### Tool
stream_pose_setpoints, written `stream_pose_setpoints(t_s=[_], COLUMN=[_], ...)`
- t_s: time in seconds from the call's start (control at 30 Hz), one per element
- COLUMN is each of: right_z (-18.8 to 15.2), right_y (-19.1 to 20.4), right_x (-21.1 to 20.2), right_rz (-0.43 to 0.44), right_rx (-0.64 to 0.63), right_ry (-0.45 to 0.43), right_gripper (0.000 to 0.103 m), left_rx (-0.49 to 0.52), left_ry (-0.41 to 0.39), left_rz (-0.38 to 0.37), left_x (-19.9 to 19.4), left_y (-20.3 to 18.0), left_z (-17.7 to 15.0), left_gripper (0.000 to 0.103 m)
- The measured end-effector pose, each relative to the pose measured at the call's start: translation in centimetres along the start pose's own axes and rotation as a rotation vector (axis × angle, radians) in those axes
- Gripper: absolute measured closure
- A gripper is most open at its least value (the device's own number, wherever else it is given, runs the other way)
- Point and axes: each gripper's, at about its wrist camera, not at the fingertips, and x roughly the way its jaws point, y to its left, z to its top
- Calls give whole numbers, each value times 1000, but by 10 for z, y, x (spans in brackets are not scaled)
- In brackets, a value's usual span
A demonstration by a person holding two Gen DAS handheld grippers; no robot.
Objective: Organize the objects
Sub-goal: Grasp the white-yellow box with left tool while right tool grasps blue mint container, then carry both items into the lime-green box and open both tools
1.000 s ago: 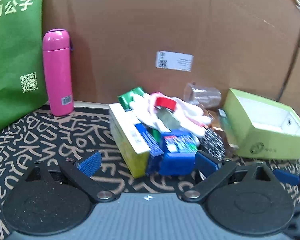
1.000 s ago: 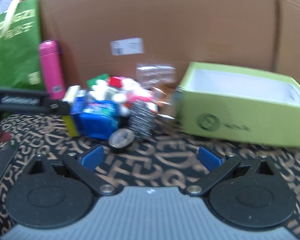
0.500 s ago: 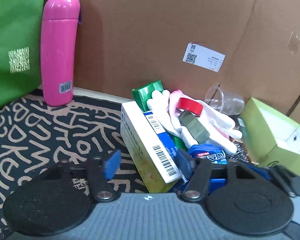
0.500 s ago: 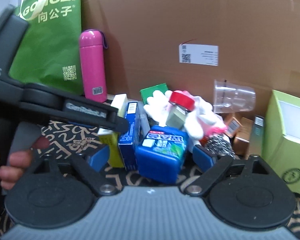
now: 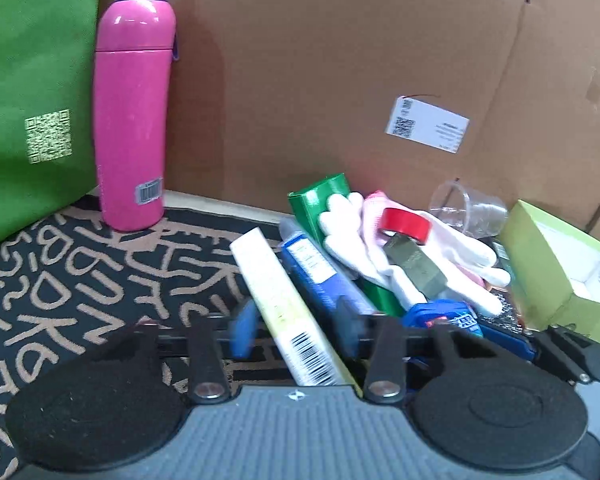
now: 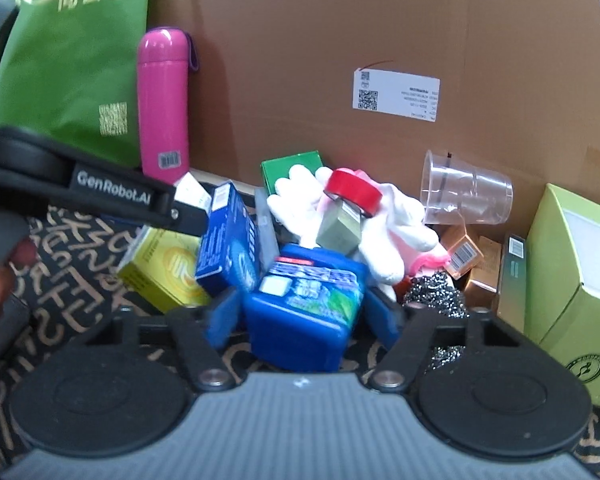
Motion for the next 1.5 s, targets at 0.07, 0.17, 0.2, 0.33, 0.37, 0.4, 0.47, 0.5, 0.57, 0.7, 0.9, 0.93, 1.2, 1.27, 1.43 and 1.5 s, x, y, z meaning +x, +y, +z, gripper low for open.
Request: stream_pose_setpoints(t_s=[0.07,0.17,0.2,0.33,0.37,0.4,0.47,0.5,0.57,0.7,0.9,0.93,1.2,1.27,1.43,1.5], right_z=[0,1,2,-4,-9,-15,-30,-38,-53,-81,-99,-99,-103,-96,-54,-37], right_y=[-1,-3,-4,-16,-22,-28,-41,-47,-60,-87,-91,-91,-100,-108,-134,-147], right_x=[-5,-21,-29,-71,-82,-94,-115,-125,-144,-158,-148,-146,-142,-150,-182,-190], right_rz=[6,28,31,63,67,63,23,-9,-74,-161,-211,-210,-202,-178,-233,-273], right_rx=[9,29,27,40,49,57,77,86,102,177,177,177,172,183,137,119], right_ry=[-4,-38,-53,-91,-94,-94,-82,-75,-64,-8,23,23,39,6,-134,-183], right_gripper=[41,41,41,41,41,41,41,41,41,41,41,41,48,48,48,48], left_rx=[19,31,33,88,103,118,160,180,236,335,341,330,348,365,377,390], left_ry=[-2,-1,0,22,41,57,91,104,101,110,193,198,167,143,37,-19], left_rz=[7,8,-1,-79,-116,-149,-208,-232,-253,-222,-161,-167,-244,-294,-433,-460], left_x=[-2,-10,-14,-38,-44,-48,-55,-57,-64,-61,-38,-37,-51,-56,-68,-68], left_y=[-3,-6,-7,-18,-22,-27,-39,-46,-62,-84,-88,-86,-106,-119,-157,-177], left_z=[-2,-6,-7,-19,-25,-31,-42,-48,-56,-63,-68,-67,-59,-49,-2,19], left_gripper=[68,72,76,84,84,84,84,84,84,83,81,81,84,84,84,84])
